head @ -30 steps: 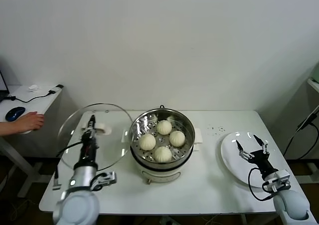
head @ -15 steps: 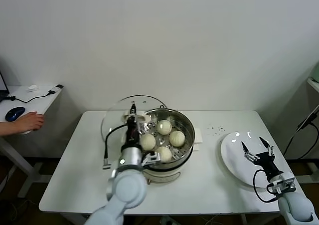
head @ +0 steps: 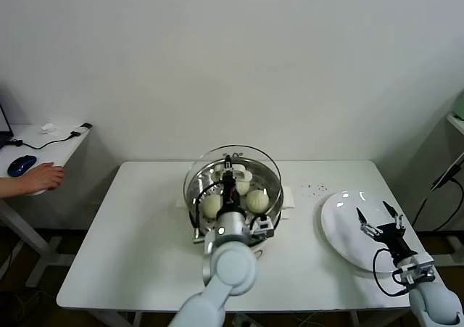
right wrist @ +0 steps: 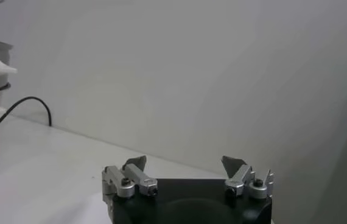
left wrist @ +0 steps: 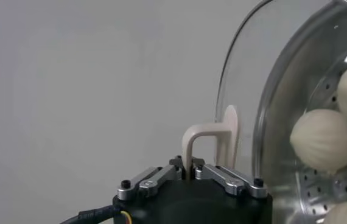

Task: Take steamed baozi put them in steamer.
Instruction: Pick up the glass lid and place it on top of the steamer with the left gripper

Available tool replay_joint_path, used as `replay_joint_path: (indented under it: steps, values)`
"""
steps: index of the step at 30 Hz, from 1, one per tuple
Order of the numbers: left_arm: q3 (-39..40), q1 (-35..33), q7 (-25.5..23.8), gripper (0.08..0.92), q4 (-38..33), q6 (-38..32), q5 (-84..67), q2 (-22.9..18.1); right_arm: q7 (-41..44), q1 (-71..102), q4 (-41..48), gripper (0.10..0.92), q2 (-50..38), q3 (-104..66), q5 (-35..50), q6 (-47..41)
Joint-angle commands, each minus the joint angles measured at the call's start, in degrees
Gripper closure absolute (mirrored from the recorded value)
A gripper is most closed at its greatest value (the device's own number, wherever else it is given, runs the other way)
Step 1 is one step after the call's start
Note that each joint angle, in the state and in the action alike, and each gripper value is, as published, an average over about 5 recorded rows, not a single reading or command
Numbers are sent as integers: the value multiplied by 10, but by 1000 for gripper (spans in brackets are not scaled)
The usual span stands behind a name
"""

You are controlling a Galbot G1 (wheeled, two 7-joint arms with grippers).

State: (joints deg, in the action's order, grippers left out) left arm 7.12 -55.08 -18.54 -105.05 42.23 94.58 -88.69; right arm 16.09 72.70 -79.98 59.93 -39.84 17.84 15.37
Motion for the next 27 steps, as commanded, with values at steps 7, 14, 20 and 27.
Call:
replay_joint_path:
  steps: [7,14,20,27]
  values:
    - [-11,-12,7,848,51,4,44,-44,3,-2,7,203,2,-3,-2,4]
    - [-9,-13,5,848,56,-1,45,-41,4,-4,9,203,2,-2,-4,4]
    - [-6,-10,4,848,65,-2,42,-42,4,-5,10,203,2,-3,-4,5]
    - [-7,-6,5,848,76,-2,42,-41,6,-4,13,203,4,-5,-4,8]
